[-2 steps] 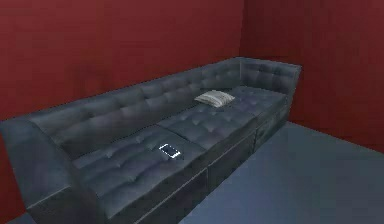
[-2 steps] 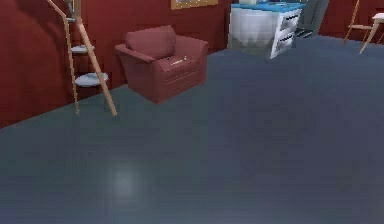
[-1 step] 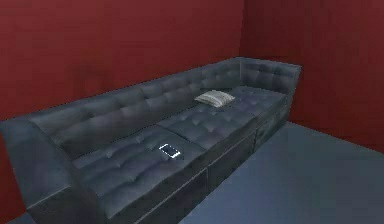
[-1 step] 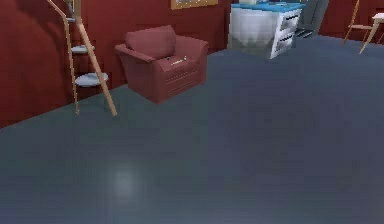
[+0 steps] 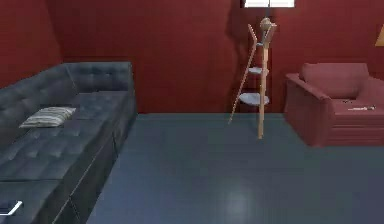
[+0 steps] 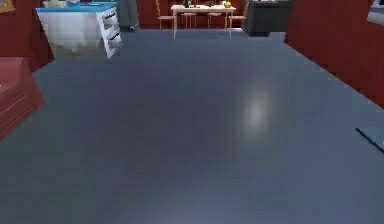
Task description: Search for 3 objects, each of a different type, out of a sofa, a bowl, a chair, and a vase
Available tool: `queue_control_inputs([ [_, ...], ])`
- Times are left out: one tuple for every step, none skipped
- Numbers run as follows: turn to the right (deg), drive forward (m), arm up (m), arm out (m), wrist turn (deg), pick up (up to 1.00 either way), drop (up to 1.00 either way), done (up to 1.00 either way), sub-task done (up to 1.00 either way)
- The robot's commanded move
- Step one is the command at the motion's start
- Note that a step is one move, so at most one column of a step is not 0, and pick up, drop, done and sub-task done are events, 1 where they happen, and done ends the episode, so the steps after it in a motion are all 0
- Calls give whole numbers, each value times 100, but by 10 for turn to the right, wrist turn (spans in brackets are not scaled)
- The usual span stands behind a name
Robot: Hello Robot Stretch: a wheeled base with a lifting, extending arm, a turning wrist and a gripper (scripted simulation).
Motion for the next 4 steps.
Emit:
queue_control_inputs([
  [450, 0, 0, 0, 0, 0, 0, 0, 0],
  [450, 0, 0, 0, 0, 0, 0, 0, 0],
  [60, 0, 0, 0, 0, 0, 0, 0, 0],
  [0, 100, 0, 0, 0, 0, 0, 0, 0],
])
